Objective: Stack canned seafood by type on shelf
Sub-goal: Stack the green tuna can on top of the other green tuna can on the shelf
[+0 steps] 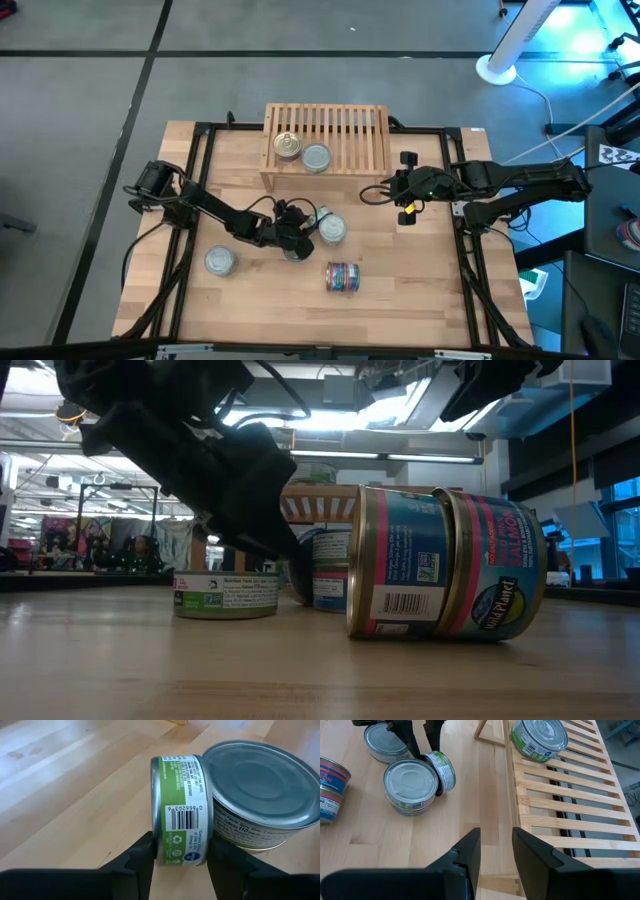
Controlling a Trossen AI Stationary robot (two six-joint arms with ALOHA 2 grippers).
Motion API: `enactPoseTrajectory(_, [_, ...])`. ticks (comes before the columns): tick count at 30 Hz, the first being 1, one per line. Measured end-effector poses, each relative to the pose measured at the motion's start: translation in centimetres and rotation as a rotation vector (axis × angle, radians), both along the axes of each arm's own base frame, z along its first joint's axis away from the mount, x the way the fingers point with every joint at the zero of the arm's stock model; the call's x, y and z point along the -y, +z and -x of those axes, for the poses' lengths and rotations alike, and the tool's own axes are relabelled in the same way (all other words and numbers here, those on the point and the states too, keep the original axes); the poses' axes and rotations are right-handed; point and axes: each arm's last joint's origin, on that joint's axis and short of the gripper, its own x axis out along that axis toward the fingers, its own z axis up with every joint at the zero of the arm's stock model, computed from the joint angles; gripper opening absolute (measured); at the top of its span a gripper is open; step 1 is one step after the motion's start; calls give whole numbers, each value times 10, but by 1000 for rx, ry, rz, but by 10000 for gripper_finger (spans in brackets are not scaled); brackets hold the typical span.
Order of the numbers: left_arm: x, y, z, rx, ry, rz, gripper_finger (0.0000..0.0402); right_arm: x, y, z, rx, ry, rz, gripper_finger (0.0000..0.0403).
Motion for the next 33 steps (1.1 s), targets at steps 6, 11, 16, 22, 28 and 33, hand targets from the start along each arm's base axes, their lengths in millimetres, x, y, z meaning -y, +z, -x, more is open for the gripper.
enactPoseTrajectory(6, [0, 10, 2, 33, 7, 36, 143, 0, 0, 0, 0, 0, 0, 115])
enactPoseTrajectory(11, [-2, 36, 8, 91, 8, 51, 145, 0, 0, 0, 0, 0, 0, 115])
enactPoseTrajectory(16, [-9, 64, 19, 164, 46, 96, 146, 0, 0, 0, 0, 0, 0, 115])
enactPoseTrajectory(22, [-19, 102, 31, 315, 72, 139, 145, 0, 0, 0, 6, 2, -3, 115])
enactPoseTrajectory(28, [-34, 138, 47, 525, 168, 279, 148, -1, 6, -5, 74, 18, -2, 115])
enactPoseTrajectory(33, [-52, 152, 56, 679, 292, 424, 146, -2, 15, -15, 191, 63, 40, 115])
